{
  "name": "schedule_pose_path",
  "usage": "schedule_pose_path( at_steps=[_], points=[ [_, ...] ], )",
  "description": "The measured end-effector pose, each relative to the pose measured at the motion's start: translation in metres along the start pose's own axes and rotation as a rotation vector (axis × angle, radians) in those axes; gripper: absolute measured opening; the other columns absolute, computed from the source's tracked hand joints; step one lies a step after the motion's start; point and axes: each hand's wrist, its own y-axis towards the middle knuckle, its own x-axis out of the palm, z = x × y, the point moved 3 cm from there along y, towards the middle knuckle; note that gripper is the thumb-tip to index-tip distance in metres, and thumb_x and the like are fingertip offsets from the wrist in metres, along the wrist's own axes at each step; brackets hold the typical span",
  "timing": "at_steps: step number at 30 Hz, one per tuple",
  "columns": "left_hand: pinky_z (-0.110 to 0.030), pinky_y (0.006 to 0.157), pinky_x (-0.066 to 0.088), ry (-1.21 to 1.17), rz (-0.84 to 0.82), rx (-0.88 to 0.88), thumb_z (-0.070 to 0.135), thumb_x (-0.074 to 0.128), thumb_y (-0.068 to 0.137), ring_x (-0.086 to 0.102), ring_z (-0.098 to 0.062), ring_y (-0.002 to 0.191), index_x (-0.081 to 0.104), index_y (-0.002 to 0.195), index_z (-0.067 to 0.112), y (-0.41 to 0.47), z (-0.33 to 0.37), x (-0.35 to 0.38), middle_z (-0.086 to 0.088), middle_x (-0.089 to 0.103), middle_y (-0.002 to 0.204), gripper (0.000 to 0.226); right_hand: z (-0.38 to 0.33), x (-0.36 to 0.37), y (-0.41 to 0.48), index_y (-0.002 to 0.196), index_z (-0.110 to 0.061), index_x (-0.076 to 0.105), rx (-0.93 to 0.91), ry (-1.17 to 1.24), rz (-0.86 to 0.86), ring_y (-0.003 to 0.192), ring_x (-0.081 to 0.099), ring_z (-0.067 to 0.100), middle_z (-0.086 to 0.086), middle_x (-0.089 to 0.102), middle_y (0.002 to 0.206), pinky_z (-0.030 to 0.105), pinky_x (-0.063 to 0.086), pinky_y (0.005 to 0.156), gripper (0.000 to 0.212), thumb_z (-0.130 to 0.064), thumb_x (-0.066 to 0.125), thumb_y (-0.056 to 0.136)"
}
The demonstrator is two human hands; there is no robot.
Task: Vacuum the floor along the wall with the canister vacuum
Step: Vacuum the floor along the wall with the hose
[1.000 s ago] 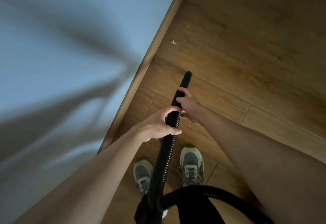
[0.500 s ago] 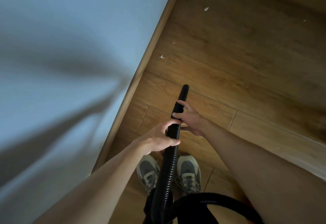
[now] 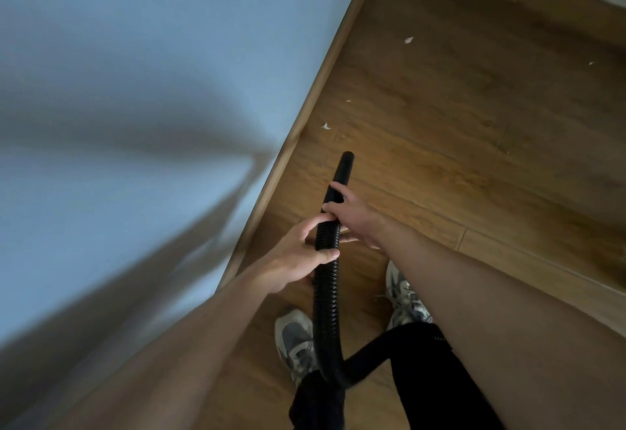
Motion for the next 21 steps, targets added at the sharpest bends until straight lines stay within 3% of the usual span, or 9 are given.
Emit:
schedule_pose_path(
  at_steps=[5,7,9,11,16,21],
  points=[
    [-0.002,0.070,0.046,-0.070,0.048,0.037,0.010,0.070,0.090,0.060,0.017,0.085,0.051,0.138,0.034,0.011,0.000,-0.002,0.016,0.064,0.110,0.056,-0.018,-0.006,0.018,0.150,-0.037,0.031,-0.009,-0.131,-0.023,0.078,0.066,0.019,0.000,0.059,0.108,0.033,0.055,0.062,0.062,-0.016,0.052,0.095],
    [-0.010,0.081,0.050,-0.083,0.049,0.035,0.014,0.071,0.090,0.064,0.005,0.093,0.051,0.139,0.036,0.014,-0.004,-0.002,0.004,0.068,0.111,0.057,-0.016,-0.008,0.026,0.150,-0.035,0.031,-0.008,-0.146,-0.025,0.077,0.066,0.019,-0.001,0.059,0.102,0.035,0.056,0.065,0.062,-0.015,0.052,0.095],
    [-0.027,0.091,0.052,-0.095,0.027,0.021,0.017,0.071,0.090,0.067,-0.012,0.102,0.049,0.139,0.042,0.016,-0.009,-0.003,-0.004,0.069,0.113,0.059,-0.013,-0.010,0.032,0.150,-0.035,0.031,-0.011,-0.149,-0.029,0.077,0.065,0.018,-0.003,0.057,0.099,0.036,0.057,0.067,0.062,-0.014,0.052,0.096],
    [-0.032,0.090,0.053,-0.100,0.006,0.003,0.016,0.071,0.091,0.068,-0.014,0.101,0.048,0.138,0.044,0.017,-0.015,-0.005,-0.003,0.068,0.112,0.060,-0.010,-0.008,0.036,0.150,-0.035,0.031,-0.011,-0.144,-0.041,0.081,0.066,0.019,-0.003,0.056,0.101,0.035,0.058,0.066,0.063,-0.013,0.053,0.096],
    [-0.024,0.087,0.053,-0.091,-0.001,0.021,0.013,0.069,0.092,0.066,-0.007,0.106,0.047,0.139,0.045,0.020,-0.023,-0.017,0.006,0.068,0.119,0.061,-0.011,0.005,0.046,0.148,-0.037,0.032,-0.061,-0.129,-0.034,0.089,0.064,0.018,0.005,0.052,0.124,0.029,0.057,0.057,0.061,-0.013,0.053,0.096],
    [-0.021,0.078,0.058,-0.103,0.045,0.030,0.007,0.068,0.092,0.066,0.000,0.096,0.046,0.141,0.042,0.020,-0.028,-0.026,0.004,0.066,0.115,0.064,-0.019,0.020,0.059,0.148,-0.039,0.032,-0.062,-0.149,-0.078,0.090,0.064,0.019,0.005,0.053,0.123,0.026,0.055,0.053,0.065,-0.010,0.054,0.095]
  ],
)
